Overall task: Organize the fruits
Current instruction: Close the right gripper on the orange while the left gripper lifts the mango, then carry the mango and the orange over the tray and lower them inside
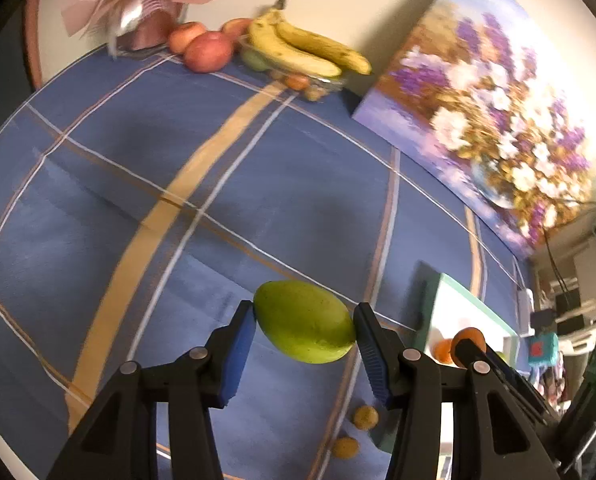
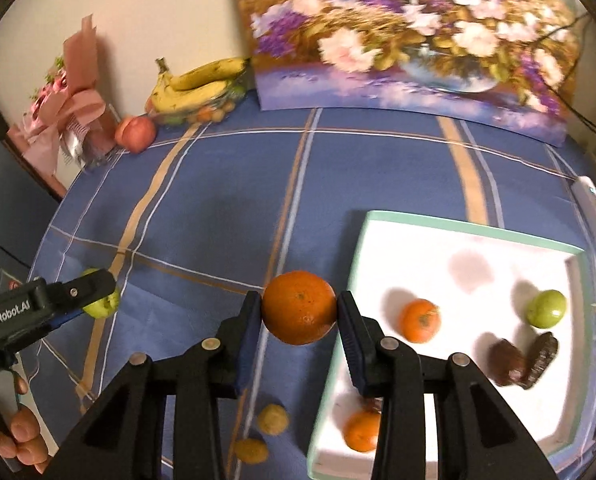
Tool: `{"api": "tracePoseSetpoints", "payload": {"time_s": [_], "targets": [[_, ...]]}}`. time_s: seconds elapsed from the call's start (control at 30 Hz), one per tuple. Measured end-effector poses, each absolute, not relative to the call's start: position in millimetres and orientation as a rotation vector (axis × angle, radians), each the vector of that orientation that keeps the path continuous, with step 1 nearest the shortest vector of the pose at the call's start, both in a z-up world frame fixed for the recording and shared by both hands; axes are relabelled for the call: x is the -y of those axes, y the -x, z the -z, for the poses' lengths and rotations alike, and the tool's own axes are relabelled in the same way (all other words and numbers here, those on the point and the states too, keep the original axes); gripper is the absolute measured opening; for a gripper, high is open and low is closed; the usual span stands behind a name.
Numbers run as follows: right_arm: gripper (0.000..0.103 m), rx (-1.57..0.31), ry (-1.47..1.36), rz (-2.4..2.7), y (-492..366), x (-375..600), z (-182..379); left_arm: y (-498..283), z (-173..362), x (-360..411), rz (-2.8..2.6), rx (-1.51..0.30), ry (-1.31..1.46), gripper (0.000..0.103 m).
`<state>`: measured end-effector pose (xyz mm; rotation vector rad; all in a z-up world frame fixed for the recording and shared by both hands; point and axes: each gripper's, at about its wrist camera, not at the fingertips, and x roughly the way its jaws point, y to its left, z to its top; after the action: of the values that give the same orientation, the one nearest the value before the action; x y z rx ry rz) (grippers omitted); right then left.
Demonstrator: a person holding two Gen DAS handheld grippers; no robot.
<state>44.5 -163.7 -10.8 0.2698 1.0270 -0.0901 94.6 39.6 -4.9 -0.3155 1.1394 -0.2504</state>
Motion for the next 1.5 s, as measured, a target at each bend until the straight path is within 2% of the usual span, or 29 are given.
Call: {"api": "tracePoseSetpoints", "payload": {"time_s": [0.4, 0.83, 1.5], "targets": [[0.04, -1.05, -0.364, 0.339, 2.8, 251.0, 5.3, -58.3, -1.1, 37.0, 0.445, -1.161, 0.164, 0.053], [0.04, -0.995, -0.444, 0.508, 51.5, 322.2, -9.7, 0.1, 13.3, 128.7, 0.64, -1.194, -0.07, 0.053], [0.04, -0.983, -0.483, 0.554, 72.3, 344.3, -9.2, 31.2, 40.7, 173.5, 0.749, -1.248, -0.21, 0.053]]}}
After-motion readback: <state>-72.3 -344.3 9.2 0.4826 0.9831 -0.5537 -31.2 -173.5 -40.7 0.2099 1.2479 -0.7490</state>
